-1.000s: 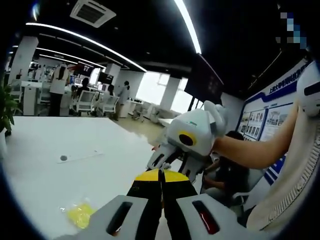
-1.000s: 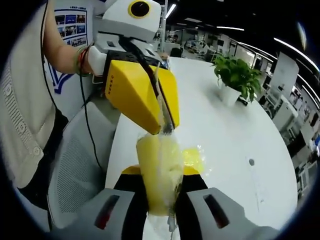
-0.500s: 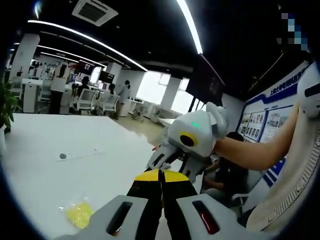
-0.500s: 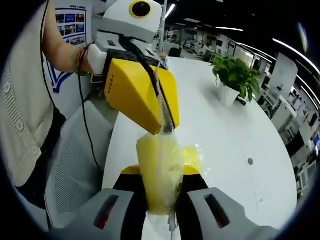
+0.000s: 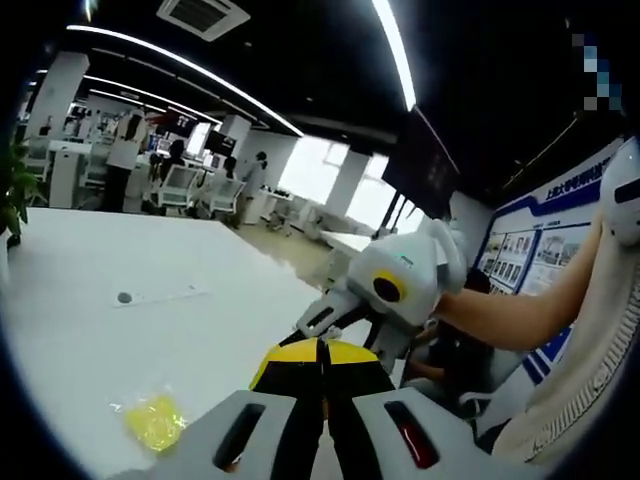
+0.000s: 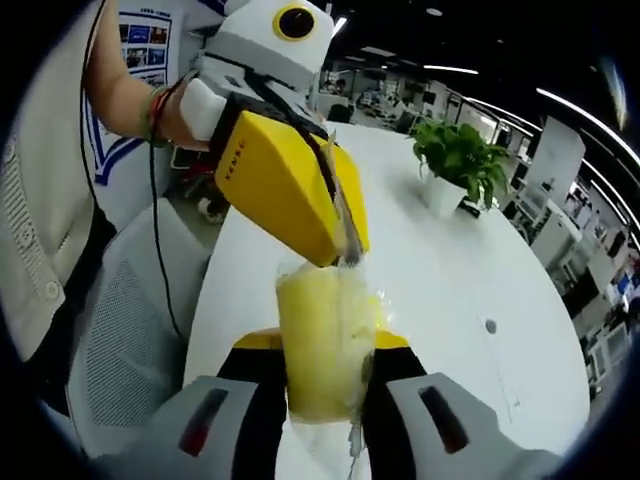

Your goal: Compare the silicone blocks by pressing each to a similar depth, holding the contact briefly, and releasing to observe deformation and rebound differences across the visible hardness samples.

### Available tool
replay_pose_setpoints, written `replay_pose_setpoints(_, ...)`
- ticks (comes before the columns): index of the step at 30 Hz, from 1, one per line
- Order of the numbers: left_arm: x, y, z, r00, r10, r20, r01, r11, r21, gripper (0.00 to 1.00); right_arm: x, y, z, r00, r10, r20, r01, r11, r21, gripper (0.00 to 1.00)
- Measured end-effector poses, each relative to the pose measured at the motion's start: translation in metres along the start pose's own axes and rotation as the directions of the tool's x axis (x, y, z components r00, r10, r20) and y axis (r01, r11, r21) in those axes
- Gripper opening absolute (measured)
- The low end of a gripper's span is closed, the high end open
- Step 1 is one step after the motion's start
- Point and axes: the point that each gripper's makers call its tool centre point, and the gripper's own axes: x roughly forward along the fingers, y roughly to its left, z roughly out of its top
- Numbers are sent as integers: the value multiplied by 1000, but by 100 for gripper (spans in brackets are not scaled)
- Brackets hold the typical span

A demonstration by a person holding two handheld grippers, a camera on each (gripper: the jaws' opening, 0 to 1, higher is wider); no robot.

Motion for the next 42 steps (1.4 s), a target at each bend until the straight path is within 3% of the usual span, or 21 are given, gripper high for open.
replay_pose_setpoints(9,9,5,-11,1000,4,-26,-5,999,-35,0,-15,-6,-10,991,-126,35,123,988,94,48)
replay_pose_setpoints(15,20,5,-16,999,-9,-37,7,998,-57,0,-30,-6,-23,974,-221,51,208,961,181,57)
replay_pose_setpoints(25,45,9,-29,998,-14,-54,8,995,-101,0,-62,-5,-48,908,-407,103,344,862,372,68)
replay_pose_setpoints(29,56,10,-35,998,-16,-61,9,993,-115,0,-77,-6,-61,866,-490,103,406,808,427,71)
replay_pose_setpoints(33,67,12,-42,997,-14,-71,4,992,-128,0,-84,1,-71,842,-529,108,416,763,495,80)
replay_pose_setpoints(37,78,18,-51,997,0,-81,-12,989,-148,0,-93,6,-79,804,-581,130,423,711,561,86)
replay_pose_setpoints(42,91,30,-62,996,9,-87,-28,976,-218,0,-98,13,-91,790,-603,110,432,675,597,86)
